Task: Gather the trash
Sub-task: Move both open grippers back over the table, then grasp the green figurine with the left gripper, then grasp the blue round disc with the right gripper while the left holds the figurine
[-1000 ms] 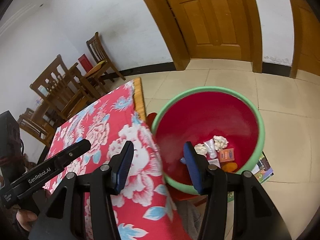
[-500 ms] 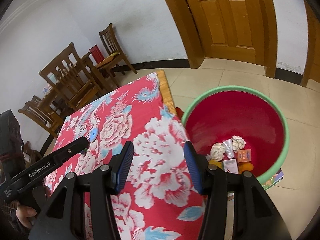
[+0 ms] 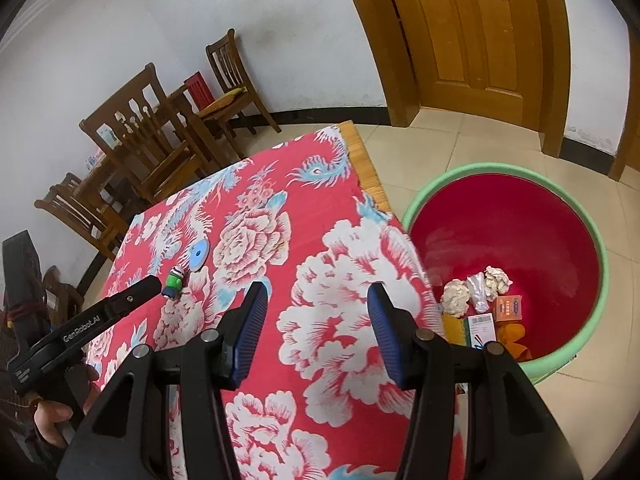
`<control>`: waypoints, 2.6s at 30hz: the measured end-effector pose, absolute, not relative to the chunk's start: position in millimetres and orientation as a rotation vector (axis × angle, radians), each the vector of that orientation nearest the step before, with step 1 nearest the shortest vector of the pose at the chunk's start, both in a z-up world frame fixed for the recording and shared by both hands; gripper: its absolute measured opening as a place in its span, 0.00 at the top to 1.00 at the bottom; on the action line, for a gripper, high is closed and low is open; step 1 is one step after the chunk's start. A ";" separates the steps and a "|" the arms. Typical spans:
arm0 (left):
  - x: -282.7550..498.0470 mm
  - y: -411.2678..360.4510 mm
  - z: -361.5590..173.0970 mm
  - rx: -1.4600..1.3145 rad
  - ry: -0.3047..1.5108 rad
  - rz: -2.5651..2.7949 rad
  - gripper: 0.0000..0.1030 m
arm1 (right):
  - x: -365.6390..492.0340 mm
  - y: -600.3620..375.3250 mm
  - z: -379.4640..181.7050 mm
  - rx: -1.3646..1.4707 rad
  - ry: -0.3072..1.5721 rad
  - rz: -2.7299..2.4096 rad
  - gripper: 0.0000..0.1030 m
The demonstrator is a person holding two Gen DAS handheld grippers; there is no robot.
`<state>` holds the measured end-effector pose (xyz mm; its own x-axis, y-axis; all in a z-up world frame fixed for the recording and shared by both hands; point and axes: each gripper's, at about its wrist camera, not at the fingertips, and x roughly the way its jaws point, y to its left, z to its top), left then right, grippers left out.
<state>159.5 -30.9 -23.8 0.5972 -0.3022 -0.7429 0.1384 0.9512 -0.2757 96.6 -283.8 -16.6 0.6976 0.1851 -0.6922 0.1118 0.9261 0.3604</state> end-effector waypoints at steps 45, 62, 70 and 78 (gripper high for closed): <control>202.8 32.7 -51.5 -0.277 0.856 -0.185 0.72 | 170.8 -165.3 -22.1 0.210 0.884 0.148 0.47; 198.5 74.3 -41.5 -0.365 0.854 -0.110 0.86 | 231.9 -103.6 -51.9 0.122 0.990 0.171 0.47; 196.4 82.1 -44.5 -0.367 0.872 -0.072 0.69 | 242.9 -86.5 -57.9 0.100 0.987 0.150 0.53; 192.0 81.0 -44.4 -0.356 0.880 -0.077 0.64 | 251.6 -80.8 -65.4 0.053 0.987 0.101 0.74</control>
<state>192.0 81.0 -44.4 0.6387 -0.2109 -0.7400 -0.0797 0.9384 -0.3362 251.6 -80.8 -65.4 0.5471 0.1090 -0.8299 -0.0607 0.9940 0.0905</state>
